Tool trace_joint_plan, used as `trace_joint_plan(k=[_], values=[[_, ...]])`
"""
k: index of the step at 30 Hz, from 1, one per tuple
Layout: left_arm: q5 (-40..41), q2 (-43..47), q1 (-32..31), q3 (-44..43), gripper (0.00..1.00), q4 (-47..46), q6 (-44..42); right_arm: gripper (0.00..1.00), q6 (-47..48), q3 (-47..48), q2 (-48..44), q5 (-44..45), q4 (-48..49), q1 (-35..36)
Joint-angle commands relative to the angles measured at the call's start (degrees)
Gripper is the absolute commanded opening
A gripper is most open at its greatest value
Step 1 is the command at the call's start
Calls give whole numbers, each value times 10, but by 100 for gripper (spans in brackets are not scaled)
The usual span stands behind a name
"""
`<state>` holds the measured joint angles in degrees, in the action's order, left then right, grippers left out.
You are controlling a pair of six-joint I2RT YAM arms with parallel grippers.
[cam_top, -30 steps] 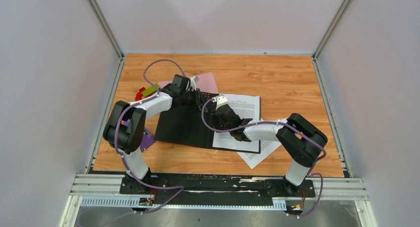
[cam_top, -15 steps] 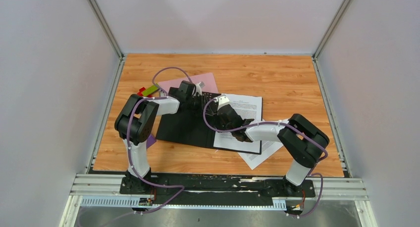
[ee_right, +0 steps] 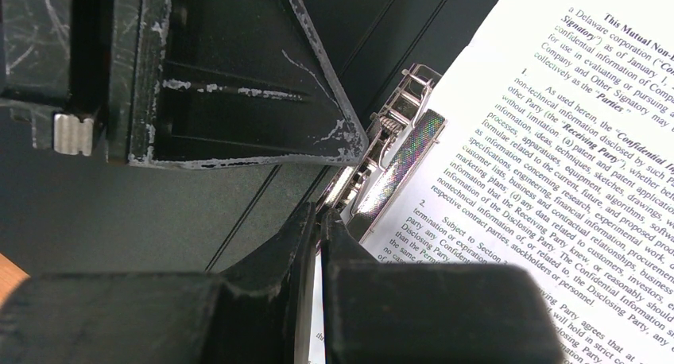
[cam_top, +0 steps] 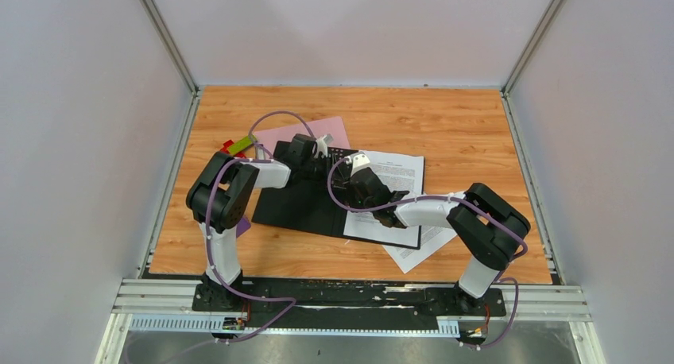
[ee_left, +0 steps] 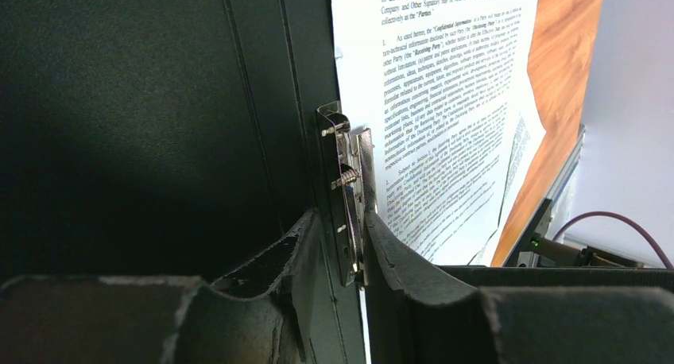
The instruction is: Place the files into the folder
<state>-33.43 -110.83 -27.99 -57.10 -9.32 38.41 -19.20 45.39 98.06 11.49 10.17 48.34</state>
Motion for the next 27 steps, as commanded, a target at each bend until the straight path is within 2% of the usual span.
trace_joint_plan(k=[1,6,10,15,21,24,27], values=[[6,-12,-8,8,36,12,-10,0,23,-37,45,37,-162,-15],[27,-28,-15,-6,35,55,-36,0,25,-35,47,36,-164,-15],[83,-28,-30,-17,31,134,-73,0,23,-31,42,34,-169,-16],[131,-35,-42,-26,24,191,-96,6,20,-23,32,29,-186,-20],[164,-42,-42,-22,18,209,-99,7,20,-14,18,11,-203,-27],[170,-50,-42,-23,13,215,-100,12,19,-11,9,-5,-209,-31],[178,-54,-42,-18,9,215,-99,13,19,-7,0,-20,-210,-34]])
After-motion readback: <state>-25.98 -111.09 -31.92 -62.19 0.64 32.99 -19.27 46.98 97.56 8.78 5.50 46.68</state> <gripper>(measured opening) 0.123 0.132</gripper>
